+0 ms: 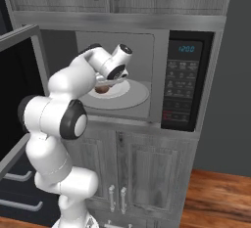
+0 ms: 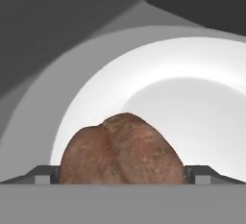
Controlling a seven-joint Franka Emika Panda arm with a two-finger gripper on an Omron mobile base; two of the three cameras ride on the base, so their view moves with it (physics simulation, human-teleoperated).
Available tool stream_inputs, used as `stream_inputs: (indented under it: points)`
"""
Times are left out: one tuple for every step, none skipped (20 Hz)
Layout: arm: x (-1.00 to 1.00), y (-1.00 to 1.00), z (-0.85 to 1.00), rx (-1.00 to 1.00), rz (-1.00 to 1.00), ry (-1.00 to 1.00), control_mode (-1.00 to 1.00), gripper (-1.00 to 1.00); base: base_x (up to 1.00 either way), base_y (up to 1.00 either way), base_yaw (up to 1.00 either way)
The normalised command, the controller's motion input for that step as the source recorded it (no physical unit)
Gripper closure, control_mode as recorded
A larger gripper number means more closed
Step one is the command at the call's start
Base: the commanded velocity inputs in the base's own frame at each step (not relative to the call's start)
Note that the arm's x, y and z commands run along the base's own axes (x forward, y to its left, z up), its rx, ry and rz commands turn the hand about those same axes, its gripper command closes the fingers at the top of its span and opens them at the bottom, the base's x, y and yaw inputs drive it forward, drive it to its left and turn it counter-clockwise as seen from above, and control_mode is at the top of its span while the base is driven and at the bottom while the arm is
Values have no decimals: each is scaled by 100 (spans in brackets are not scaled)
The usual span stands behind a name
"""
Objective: Retrieve the reheated potato from the microwave, then place the potato, cheese, and condiment on the cutting board.
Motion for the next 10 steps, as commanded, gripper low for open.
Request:
stream_inputs:
  points:
    - [0, 18, -24, 0, 0, -3, -100, -100, 0, 0, 0]
    - [-3, 22, -29, 0, 0, -1, -100, -100, 0, 0, 0]
    - [-1, 21, -31, 0, 0, 0, -100, -100, 0, 0, 0]
    - [-1, 17, -33, 1, -1, 0, -100, -100, 0, 0, 0]
    - [0, 10, -32, 1, -2, 0, -100, -100, 0, 0, 0]
    - [-1, 8, -35, 1, -2, 0, -100, -100, 0, 0, 0]
    - [0, 5, -37, 2, -2, 0, -100, -100, 0, 0, 0]
    - [0, 6, -37, 2, -3, 0, -100, -100, 0, 0, 0]
    - [0, 3, -32, 2, -3, 0, -100, -100, 0, 0, 0]
    - [0, 0, -18, 3, -3, 0, -100, -100, 0, 0, 0]
